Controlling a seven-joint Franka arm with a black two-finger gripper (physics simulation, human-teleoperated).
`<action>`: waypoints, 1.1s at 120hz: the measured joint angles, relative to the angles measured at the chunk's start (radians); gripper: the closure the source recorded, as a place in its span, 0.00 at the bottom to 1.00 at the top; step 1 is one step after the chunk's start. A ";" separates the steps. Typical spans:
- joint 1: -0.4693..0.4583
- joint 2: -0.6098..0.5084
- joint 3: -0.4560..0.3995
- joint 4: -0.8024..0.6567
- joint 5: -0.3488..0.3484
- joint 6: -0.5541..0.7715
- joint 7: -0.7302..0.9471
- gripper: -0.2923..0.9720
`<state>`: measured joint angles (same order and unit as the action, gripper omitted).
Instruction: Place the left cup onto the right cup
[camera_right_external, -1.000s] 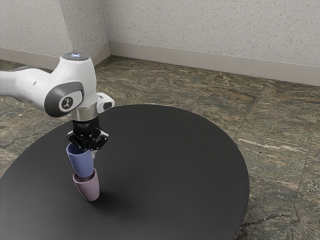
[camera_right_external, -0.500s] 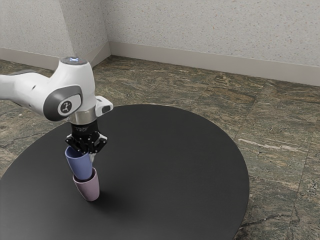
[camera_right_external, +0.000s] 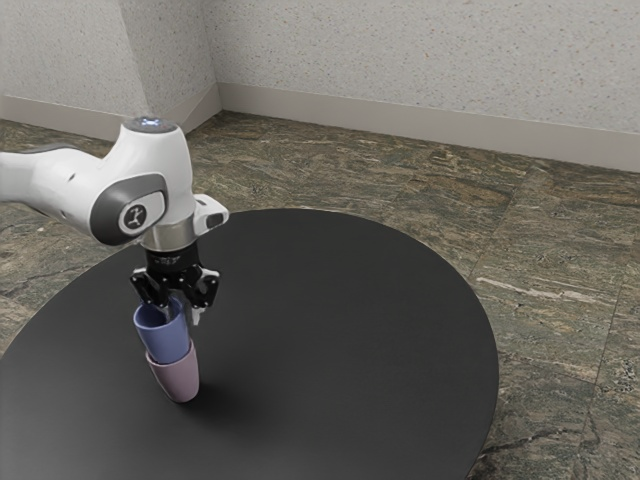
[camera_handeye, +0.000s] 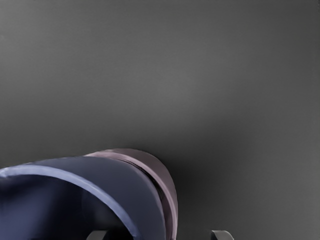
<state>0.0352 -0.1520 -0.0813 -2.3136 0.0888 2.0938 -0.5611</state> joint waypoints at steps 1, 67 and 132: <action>0.000 0.000 0.000 0.000 0.000 0.000 0.000 0.55; 0.000 0.004 0.000 0.001 -0.001 0.003 0.006 0.26; 0.000 0.008 -0.002 0.140 -0.001 -0.060 0.034 0.23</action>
<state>0.0347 -0.1438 -0.0833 -2.1733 0.0874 2.0341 -0.5275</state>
